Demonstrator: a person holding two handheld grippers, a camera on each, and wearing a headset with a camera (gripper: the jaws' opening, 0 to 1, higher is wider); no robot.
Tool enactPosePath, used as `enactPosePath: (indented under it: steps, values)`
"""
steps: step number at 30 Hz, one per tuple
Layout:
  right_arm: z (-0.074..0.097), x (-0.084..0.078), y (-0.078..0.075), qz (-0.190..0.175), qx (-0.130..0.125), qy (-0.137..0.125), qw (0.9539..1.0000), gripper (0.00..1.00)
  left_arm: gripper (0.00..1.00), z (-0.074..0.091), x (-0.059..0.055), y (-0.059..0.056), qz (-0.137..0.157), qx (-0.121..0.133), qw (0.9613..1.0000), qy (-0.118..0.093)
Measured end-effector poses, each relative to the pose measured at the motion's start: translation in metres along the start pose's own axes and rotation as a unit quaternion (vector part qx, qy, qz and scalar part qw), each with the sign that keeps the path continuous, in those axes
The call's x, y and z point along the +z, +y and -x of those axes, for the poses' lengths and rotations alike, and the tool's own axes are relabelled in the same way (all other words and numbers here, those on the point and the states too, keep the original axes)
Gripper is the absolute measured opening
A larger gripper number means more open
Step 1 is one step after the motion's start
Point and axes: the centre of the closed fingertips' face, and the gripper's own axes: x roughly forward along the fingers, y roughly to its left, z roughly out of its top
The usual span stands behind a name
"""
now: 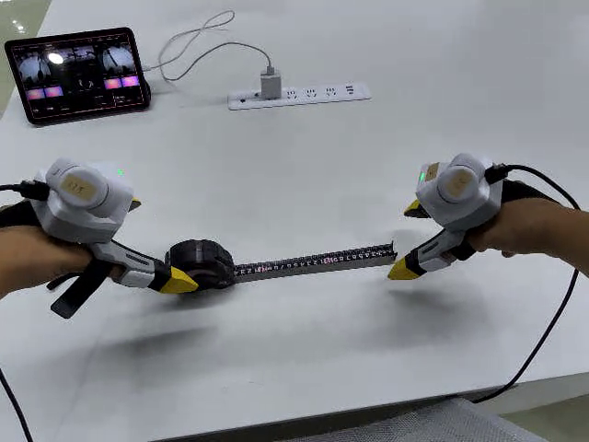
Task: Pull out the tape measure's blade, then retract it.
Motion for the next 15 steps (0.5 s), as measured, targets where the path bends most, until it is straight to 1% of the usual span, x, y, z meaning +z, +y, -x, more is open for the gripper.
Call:
enactPosePath:
  steps: [2,3,6,7,9,12,13,14,15]
  values:
    - [0.001,-0.004,0.003,-0.008,0.002,-0.001,1.0000,0.69,0.99,0.002,-0.001,-0.002,0.032,-0.007,0.9994,-0.007]
    - [0.002,-0.007,0.004,-0.014,0.001,-0.002,0.9999,0.70,0.99,0.004,0.001,0.002,0.039,-0.001,0.9991,-0.017]
    - [0.006,-0.009,0.004,-0.032,-0.006,-0.013,0.9994,0.74,0.99,0.008,0.002,0.007,0.054,0.007,0.9977,-0.039]
    - [0.008,-0.010,0.004,-0.035,-0.009,-0.017,0.9992,0.75,0.99,0.009,0.002,0.011,0.057,0.020,0.9972,-0.044]
    - [0.012,-0.010,0.004,-0.039,-0.016,-0.027,0.9987,0.78,0.99,0.014,0.005,0.018,0.047,0.046,0.9958,-0.064]
    - [0.020,-0.009,0.000,-0.048,-0.034,-0.046,0.9972,0.82,0.99,0.019,0.005,0.021,0.070,0.057,0.9925,-0.082]
    - [0.024,-0.007,-0.001,-0.051,-0.040,-0.060,0.9961,0.84,0.99,0.021,0.002,0.024,0.075,0.070,0.9912,-0.083]
    - [0.026,-0.007,0.000,-0.055,-0.042,-0.068,0.9953,0.86,0.99,0.022,0.001,0.026,0.077,0.075,0.9904,-0.087]
    - [0.027,-0.009,0.001,-0.064,-0.043,-0.070,0.9946,0.90,0.99,0.024,-0.001,0.026,0.079,0.079,0.9899,-0.088]
